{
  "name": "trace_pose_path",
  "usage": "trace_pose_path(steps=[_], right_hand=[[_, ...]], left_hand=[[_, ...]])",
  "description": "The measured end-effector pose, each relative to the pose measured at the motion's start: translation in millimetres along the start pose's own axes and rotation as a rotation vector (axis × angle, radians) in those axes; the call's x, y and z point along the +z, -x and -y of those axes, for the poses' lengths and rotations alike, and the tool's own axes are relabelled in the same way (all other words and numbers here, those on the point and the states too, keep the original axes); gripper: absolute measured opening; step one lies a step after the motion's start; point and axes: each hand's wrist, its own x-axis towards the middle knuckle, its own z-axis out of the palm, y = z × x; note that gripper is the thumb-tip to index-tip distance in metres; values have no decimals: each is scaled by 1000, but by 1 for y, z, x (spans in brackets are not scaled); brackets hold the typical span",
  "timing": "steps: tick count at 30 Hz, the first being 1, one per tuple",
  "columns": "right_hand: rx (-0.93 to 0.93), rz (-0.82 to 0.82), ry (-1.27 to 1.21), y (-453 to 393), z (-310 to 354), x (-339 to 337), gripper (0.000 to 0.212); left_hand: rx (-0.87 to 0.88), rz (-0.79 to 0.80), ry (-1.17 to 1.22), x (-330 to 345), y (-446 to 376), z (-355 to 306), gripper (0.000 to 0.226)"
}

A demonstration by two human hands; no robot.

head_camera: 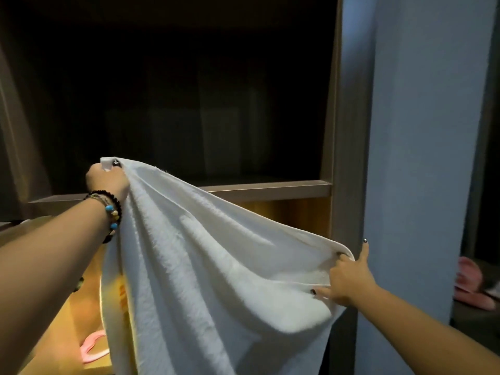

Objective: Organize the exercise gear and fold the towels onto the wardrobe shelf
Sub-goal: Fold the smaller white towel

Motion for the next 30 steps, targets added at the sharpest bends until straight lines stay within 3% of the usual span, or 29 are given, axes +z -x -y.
trace_pose_path(steps=[2, 6, 11, 14, 23, 27, 30], right_hand=[[18, 16, 55, 2, -10, -3, 69], [61, 25, 147, -3, -28, -5, 34], [128, 7, 126, -14, -60, -18, 17], [192, -20, 62, -16, -86, -29, 22], [218, -139, 244, -13, -124, -31, 32], [222, -119, 161, -10, -126, -36, 29], [301, -21, -80, -10, -129, -35, 28]], left_hand=[[-25, 7, -3, 7, 4, 1, 33], [-64, 23, 14, 14, 11, 2, 35], [-131, 30, 58, 12, 7, 12, 43], [-151, 32, 45, 10, 12, 12, 38], [-141, 102, -87, 17, 28, 14, 27], [-144, 174, -127, 20, 31, 25, 20], [-129, 198, -129, 24, 38, 23, 23]])
